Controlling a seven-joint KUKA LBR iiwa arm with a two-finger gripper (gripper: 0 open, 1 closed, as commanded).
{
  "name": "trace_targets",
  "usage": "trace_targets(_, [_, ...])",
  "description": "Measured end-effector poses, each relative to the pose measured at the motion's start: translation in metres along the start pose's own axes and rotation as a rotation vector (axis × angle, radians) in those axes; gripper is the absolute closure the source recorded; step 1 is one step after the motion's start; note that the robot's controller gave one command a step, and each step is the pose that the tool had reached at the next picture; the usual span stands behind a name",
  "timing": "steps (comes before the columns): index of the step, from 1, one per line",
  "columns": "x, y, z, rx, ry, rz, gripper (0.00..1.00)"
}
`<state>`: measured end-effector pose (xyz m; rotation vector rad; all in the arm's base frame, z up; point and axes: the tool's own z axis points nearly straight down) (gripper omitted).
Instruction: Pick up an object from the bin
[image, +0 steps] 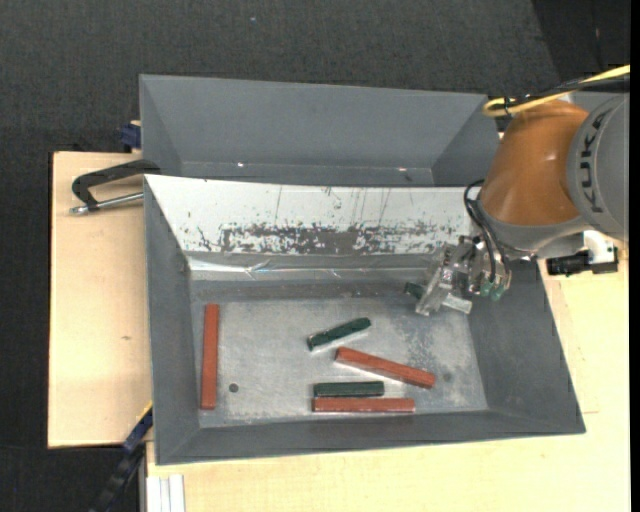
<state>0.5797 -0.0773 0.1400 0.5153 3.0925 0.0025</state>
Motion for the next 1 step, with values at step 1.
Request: trace_targets(1, [-0.0001,0.0002,-0.0130,0.000,0.000,0.000,1.00])
